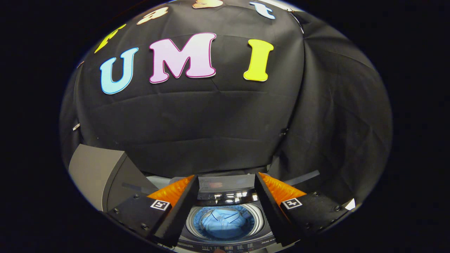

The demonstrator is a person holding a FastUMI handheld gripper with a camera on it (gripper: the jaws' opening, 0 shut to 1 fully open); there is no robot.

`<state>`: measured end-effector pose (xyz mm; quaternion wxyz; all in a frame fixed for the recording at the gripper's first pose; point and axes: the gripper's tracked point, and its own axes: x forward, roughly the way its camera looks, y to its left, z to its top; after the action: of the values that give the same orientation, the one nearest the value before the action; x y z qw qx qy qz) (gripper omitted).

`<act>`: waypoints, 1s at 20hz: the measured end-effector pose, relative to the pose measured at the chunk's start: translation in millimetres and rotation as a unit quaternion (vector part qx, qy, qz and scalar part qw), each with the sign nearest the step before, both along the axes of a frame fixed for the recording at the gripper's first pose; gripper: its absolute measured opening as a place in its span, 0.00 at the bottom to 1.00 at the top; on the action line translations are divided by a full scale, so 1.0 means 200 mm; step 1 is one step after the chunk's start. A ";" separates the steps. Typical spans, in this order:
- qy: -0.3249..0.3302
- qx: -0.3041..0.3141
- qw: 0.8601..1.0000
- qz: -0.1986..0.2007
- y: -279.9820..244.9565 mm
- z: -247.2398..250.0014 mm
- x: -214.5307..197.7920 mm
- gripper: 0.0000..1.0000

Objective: Put the clothes into the washing machine and then close the washing machine lid.

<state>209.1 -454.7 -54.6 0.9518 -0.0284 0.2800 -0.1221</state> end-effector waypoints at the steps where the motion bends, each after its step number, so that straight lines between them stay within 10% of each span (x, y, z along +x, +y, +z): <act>1: -0.001 0.000 1.000 0.000 0.00 0.00 -0.01 0.99; 20: 0.165 0.033 0.985 -0.022 -0.02 -0.81 -0.52 0.99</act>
<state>104.4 -458.0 -216.9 0.8900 -0.0106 0.4377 -0.1269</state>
